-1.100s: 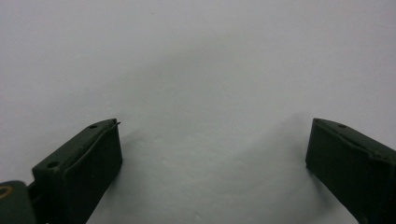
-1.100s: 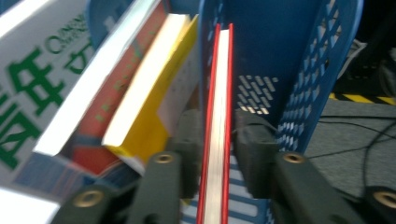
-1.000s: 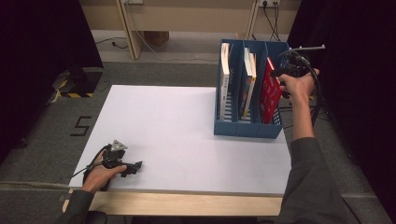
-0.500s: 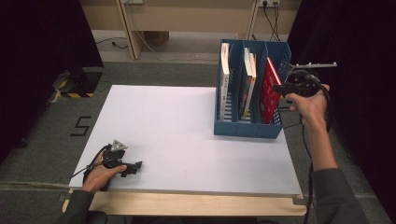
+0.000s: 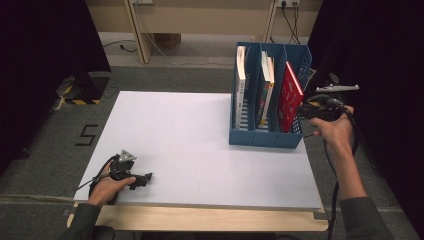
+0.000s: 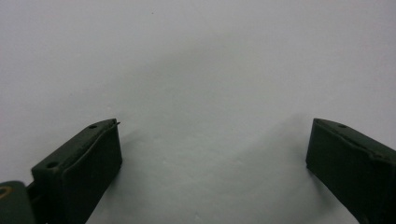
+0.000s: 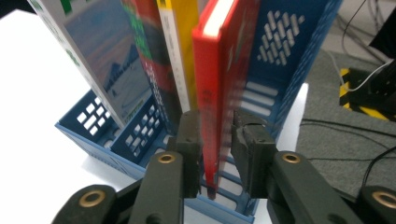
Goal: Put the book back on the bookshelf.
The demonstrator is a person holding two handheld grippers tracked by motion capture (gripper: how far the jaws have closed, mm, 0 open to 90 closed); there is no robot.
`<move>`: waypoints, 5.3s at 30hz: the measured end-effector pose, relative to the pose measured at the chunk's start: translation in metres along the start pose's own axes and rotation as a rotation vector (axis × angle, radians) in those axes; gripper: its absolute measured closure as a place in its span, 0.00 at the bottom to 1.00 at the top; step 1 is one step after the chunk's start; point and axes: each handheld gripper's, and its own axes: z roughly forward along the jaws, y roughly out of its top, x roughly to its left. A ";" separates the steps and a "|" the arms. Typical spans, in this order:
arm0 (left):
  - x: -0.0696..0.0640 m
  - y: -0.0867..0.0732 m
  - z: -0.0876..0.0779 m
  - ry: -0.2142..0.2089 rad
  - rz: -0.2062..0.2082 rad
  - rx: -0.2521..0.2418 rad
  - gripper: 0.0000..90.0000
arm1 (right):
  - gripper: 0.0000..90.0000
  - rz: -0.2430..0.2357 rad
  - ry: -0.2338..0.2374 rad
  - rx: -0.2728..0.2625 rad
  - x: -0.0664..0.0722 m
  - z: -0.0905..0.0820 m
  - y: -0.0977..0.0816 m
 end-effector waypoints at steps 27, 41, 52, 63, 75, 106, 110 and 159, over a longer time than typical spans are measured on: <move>0.000 0.000 0.000 -0.005 0.005 0.002 0.02 | 0.85 0.056 -0.053 0.013 -0.001 0.061 0.032; 0.000 0.000 0.000 -0.006 0.000 -0.002 0.02 | 0.66 0.082 -0.031 0.009 0.006 0.064 0.018; 0.000 -0.001 0.001 -0.012 0.008 -0.008 0.00 | 0.50 0.152 0.008 -0.049 0.008 0.046 -0.007; 0.000 -0.002 0.001 -0.012 0.014 -0.013 0.00 | 0.42 0.176 0.052 -0.081 0.016 0.041 -0.026; 0.000 -0.003 0.001 -0.013 0.017 -0.017 0.00 | 0.33 0.164 0.112 -0.113 0.043 0.040 -0.045; 0.001 -0.003 0.001 -0.017 0.021 -0.019 0.00 | 0.19 -0.004 0.257 -0.039 0.120 0.061 -0.104; 0.001 -0.004 0.001 -0.018 0.022 -0.019 0.00 | 0.19 -0.046 0.241 -0.034 0.129 0.060 -0.110; 0.001 -0.004 0.001 -0.017 0.028 -0.025 0.00 | 0.16 -0.175 0.139 0.100 0.147 0.068 -0.194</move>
